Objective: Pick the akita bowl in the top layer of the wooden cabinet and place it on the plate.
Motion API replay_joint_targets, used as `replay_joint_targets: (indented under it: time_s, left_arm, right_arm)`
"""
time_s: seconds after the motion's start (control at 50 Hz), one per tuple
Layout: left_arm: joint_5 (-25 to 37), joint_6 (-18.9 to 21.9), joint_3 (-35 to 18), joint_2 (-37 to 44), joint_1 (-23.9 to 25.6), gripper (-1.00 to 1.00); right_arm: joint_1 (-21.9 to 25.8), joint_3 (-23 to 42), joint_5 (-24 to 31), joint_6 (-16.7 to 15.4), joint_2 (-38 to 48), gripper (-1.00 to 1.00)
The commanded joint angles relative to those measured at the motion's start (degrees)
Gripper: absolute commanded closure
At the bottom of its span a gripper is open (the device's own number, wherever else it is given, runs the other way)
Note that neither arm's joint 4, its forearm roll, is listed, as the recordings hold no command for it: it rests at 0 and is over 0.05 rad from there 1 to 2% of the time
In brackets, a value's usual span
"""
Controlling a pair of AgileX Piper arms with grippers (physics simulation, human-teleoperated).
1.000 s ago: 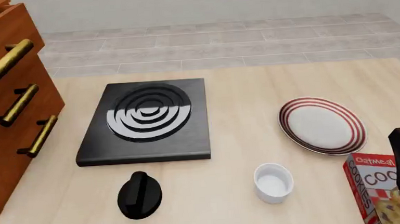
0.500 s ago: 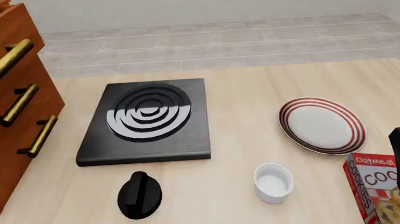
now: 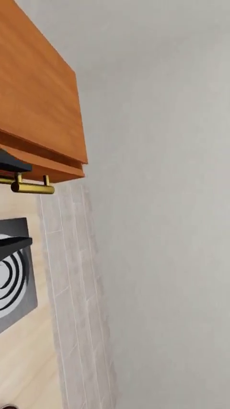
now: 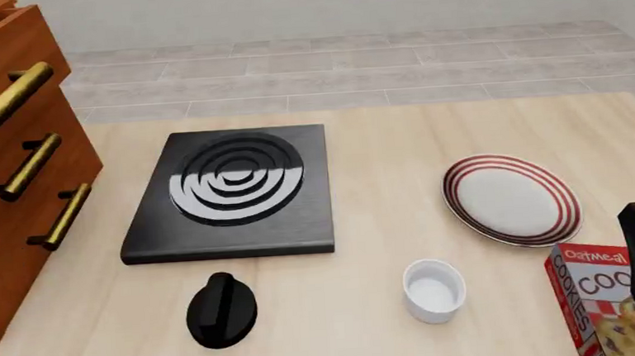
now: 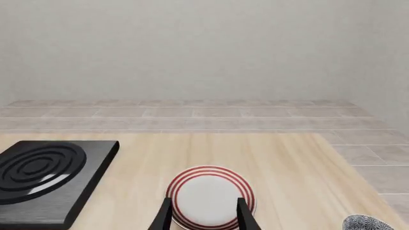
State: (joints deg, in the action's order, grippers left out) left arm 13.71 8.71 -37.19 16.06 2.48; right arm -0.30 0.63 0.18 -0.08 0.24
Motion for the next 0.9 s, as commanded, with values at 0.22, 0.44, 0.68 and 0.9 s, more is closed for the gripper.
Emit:
replay_joint_targets:
  time_s: [0.22,0.44,0.68,0.9]
  left_arm:
    - [3.6,2.2,-7.5,5.7,-1.9,-1.00]
    - [7.0,3.6,-12.9,9.4,-2.2,-1.00]
    - [10.5,3.9,-18.8,12.7,-4.4,-1.00]
    - [15.9,2.9,-25.7,17.5,-5.2,-1.00]
  right_arm:
    - [-0.1,0.2,0.1,-0.1,-0.2,-1.00]
    - [0.0,0.3,0.1,-0.2,-0.1,-1.00]
    - [-0.2,0.2,0.0,-0.2,-0.2,-1.00]
    - [-0.2,0.3,0.0,-0.2,-0.2,-1.00]
